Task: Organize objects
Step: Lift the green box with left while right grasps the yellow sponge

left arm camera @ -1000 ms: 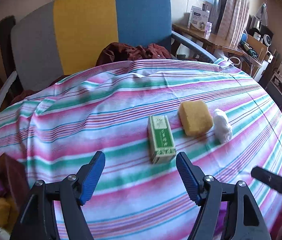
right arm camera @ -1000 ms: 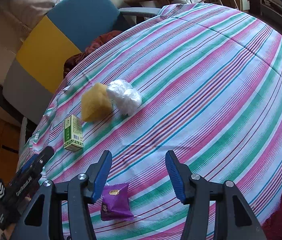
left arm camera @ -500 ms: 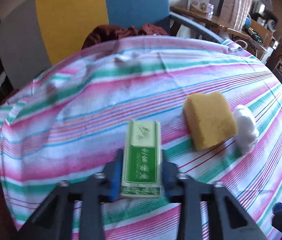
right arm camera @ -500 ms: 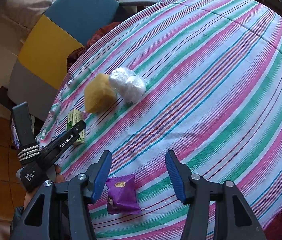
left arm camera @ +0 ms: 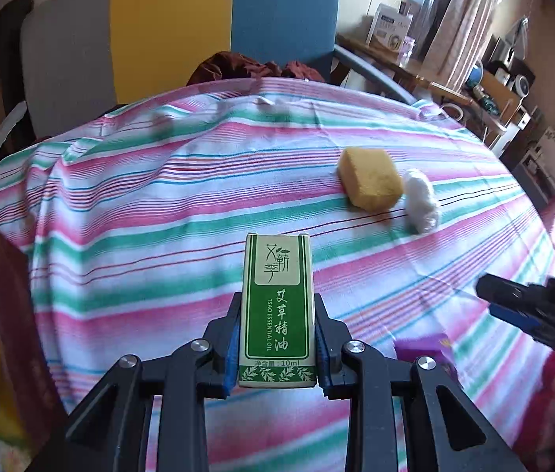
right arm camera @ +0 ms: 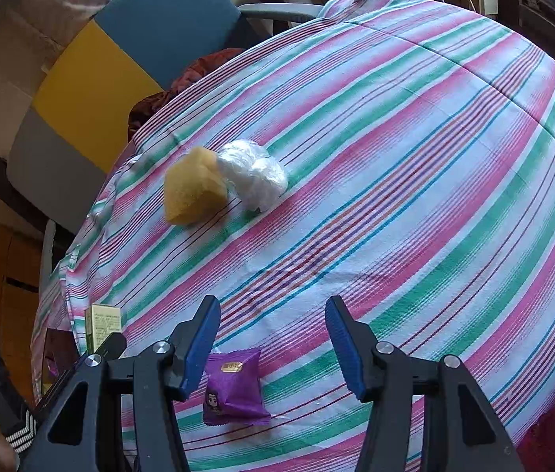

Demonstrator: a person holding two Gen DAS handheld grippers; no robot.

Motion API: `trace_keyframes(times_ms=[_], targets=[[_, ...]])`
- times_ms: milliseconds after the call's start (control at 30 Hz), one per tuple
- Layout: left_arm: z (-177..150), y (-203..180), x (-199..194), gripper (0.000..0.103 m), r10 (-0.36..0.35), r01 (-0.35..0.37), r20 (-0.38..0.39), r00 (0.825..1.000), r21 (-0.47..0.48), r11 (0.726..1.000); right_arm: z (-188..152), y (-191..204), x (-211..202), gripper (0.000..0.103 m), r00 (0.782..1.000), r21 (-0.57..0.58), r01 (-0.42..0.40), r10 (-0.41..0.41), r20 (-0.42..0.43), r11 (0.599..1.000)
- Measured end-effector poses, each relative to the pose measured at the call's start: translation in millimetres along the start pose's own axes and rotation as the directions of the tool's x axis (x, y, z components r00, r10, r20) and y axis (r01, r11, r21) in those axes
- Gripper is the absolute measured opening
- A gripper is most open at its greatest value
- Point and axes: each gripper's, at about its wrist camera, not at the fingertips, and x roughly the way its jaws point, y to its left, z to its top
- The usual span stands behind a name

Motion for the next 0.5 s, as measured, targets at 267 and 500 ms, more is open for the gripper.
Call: trace_keyframes(times_ms=[267, 500], targets=[[-23.1, 36.2, -61.8, 0.031, -0.03, 0.033, 0.089, 0.996, -0.03, 0.999, 39.4, 73.1, 23.3, 0.056, 0.997, -0.275, 0.077, -0.067, 0.047, 0.958], [-47.2, 85.0, -98.9, 0.031, -0.003, 0.016, 0.11, 0.994, -0.119, 0.993, 85.7, 112.6, 73.0, 0.07, 0.975, -0.383, 0.224, -0.21, 0.079, 0.896]])
